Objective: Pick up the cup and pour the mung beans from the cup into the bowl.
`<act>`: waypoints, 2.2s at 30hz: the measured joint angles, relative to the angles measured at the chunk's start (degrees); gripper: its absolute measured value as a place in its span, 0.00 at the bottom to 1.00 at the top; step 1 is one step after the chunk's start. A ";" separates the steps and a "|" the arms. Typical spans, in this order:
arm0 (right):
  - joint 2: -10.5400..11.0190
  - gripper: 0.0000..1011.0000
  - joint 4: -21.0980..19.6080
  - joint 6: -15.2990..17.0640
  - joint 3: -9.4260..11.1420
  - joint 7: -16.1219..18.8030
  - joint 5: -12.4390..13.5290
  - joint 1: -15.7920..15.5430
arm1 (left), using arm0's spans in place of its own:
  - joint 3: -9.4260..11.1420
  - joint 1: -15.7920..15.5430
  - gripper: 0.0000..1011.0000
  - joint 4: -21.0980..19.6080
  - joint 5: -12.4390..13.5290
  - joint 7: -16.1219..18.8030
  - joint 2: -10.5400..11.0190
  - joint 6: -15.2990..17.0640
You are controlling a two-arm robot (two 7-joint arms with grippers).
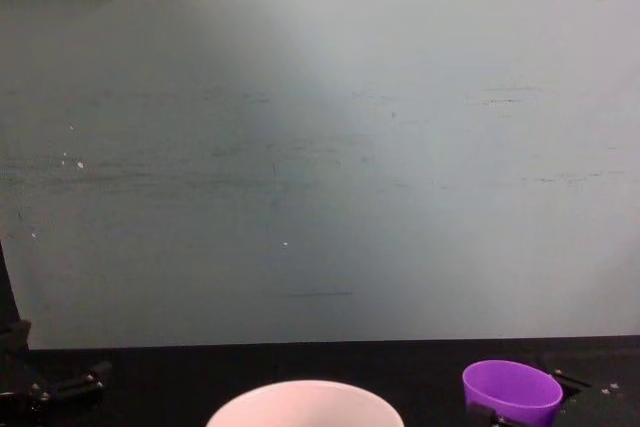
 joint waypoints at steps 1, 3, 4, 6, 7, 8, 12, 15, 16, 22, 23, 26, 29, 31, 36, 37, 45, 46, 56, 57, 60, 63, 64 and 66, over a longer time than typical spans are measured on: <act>0.00 0.72 0.00 0.00 0.01 -0.01 0.00 0.00 | 0.00 0.00 0.99 0.00 0.00 0.00 0.00 0.00; 0.00 0.72 0.00 0.00 0.02 -0.01 0.00 0.00 | 0.00 0.00 0.99 0.00 0.00 0.00 0.00 0.00; 0.00 0.72 -0.01 0.00 0.02 -0.01 0.00 0.00 | 0.00 0.00 0.99 0.00 0.00 0.00 0.00 0.00; 0.00 0.72 -0.03 0.00 0.03 -0.02 0.00 0.00 | 0.00 0.00 0.99 0.00 0.00 0.00 0.00 0.00; 0.00 0.72 -0.03 0.00 0.03 -0.02 0.00 0.00 | 0.00 0.00 0.99 0.00 0.00 0.00 0.00 0.00; 0.00 0.74 -0.03 0.00 0.04 -0.03 0.00 0.00 | 0.00 0.00 0.99 0.00 0.00 0.00 0.00 0.00; 0.00 0.85 -0.06 0.01 0.06 -0.04 0.00 -0.02 | 0.00 0.00 0.99 0.00 0.00 0.00 0.00 0.00; 0.00 0.92 -0.08 0.01 0.07 -0.06 0.00 -0.04 | 0.00 0.00 0.99 0.00 0.00 0.00 0.00 0.00; 0.00 0.94 -0.08 0.01 0.07 -0.06 0.00 -0.04 | 0.00 0.00 0.99 0.00 0.00 0.00 0.00 0.00; 0.00 0.99 -0.12 0.02 0.11 -0.09 0.00 -0.08 | 0.00 0.00 0.99 0.00 0.00 0.00 0.00 0.00; 0.00 0.99 -0.12 0.02 0.11 -0.09 0.00 -0.08 | 0.00 0.00 0.99 0.00 0.00 0.00 0.00 0.00; 0.09 0.99 -0.66 0.03 0.10 -0.62 -0.41 -0.25 | 0.00 0.00 0.99 0.00 0.00 0.00 0.00 0.00; 0.41 0.99 -1.87 0.03 0.11 -1.29 -1.00 -0.58 | 0.00 0.00 0.99 0.00 0.00 0.00 0.00 0.00; 0.71 0.99 -3.07 0.28 0.29 -1.45 -1.02 -0.92 | 0.00 0.00 0.99 0.00 0.00 0.00 0.00 0.00; 1.57 0.99 -6.58 1.91 0.98 -1.65 -0.42 -1.85 | 0.00 0.00 0.99 0.00 0.00 0.00 0.00 0.00; 1.93 0.99 -8.07 2.74 1.25 -2.04 -0.20 -2.27 | 0.00 0.00 0.99 0.00 0.00 0.00 0.00 0.00; 3.42 0.99 -18.48 9.25 4.49 -7.90 0.56 -5.97 | 0.00 0.00 0.99 0.00 0.00 0.00 0.00 0.00; 3.53 0.99 -20.28 10.48 5.28 -9.19 0.63 -6.70 | 0.00 0.00 0.99 0.00 0.00 0.00 0.00 0.00; 3.19 0.99 -29.06 16.17 10.80 -18.12 -1.00 -11.27 | 0.00 0.00 0.99 0.00 0.00 0.00 0.00 0.00; 2.91 0.99 -29.88 16.74 11.91 -19.75 -1.55 -11.92 | 0.00 0.00 0.99 0.00 0.00 0.00 0.00 0.00; 2.22 0.99 -30.83 17.06 13.90 -22.57 -2.66 -12.90 | 0.00 0.00 0.99 0.00 0.00 0.00 0.00 0.00; 1.49 0.99 -30.92 16.91 15.84 -24.85 -3.60 -13.42 | 0.00 0.00 0.99 0.00 0.00 0.00 0.00 0.00; 1.18 0.99 -30.64 16.59 16.80 -25.73 -3.81 -13.54 | 0.00 0.00 0.99 0.00 0.00 0.00 0.00 0.00; 0.98 0.99 -30.22 16.27 17.66 -26.18 -3.96 -13.59 | 0.00 0.00 0.99 0.00 0.00 0.00 0.00 0.00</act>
